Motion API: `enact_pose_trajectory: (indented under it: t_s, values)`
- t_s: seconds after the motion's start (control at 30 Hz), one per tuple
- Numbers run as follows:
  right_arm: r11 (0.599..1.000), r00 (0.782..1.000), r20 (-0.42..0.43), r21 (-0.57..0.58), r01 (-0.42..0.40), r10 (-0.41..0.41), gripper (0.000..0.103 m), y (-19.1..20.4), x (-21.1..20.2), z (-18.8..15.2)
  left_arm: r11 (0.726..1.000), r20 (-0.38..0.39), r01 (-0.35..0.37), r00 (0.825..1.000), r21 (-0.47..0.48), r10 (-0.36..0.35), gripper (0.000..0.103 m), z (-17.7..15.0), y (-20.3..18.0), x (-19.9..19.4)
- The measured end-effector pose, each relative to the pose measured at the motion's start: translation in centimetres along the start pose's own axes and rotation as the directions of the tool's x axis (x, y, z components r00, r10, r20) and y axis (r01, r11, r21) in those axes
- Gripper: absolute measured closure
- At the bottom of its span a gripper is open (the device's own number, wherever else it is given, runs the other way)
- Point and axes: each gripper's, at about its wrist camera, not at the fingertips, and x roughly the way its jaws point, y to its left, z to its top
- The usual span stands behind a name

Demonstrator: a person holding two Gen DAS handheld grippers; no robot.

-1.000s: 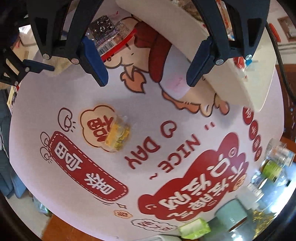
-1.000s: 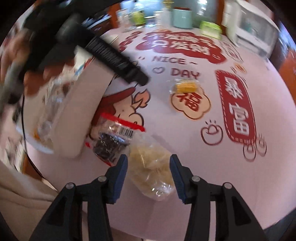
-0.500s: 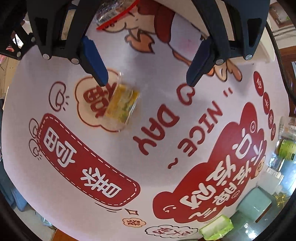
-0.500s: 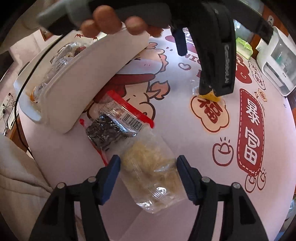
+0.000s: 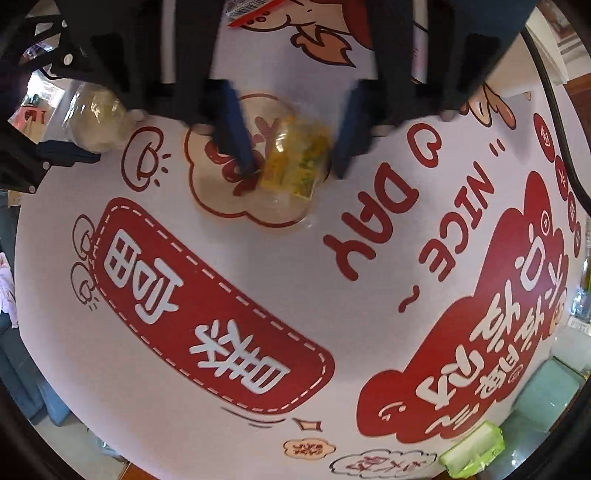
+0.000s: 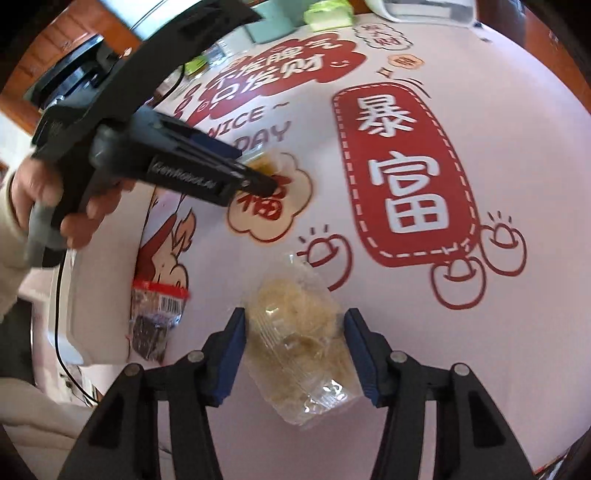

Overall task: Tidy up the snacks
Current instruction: 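Grasp the yellow wrapped snack with the left tool while the right tool grasps the clear crisp bag, then carry the yellow snack and crisp bag over the white tray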

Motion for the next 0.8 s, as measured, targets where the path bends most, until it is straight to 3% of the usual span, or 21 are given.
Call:
enact_pose_trajectory:
  t_s: [0.27,0.47,0.67,0.8]
  values:
    - [0.999,0.999,0.016,-0.012,0.041,-0.041,0.061,0.4,-0.4,0.1,0.999,0.044,0.008,0.999,-0.045,-0.006,0.08,-2.6,0.0,-1.8]
    - [0.995,0.995,0.04,-0.008,0.096,-0.095,0.062,1.6,-1.9,0.1,0.996,0.138,0.031,0.99,-0.085,-0.019,0.079,-6.2,0.2,-6.8]
    - [0.99,0.982,0.128,-0.023,0.139,-0.135,0.062,4.7,-5.1,0.2,0.994,0.255,0.022,0.967,-0.11,0.007,0.079,-11.3,0.5,-13.4]
    - [0.989,0.968,0.211,-0.037,0.146,-0.135,0.062,8.3,-7.7,0.5,0.984,0.321,0.01,0.946,-0.179,0.048,0.079,-16.0,2.5,-17.4]
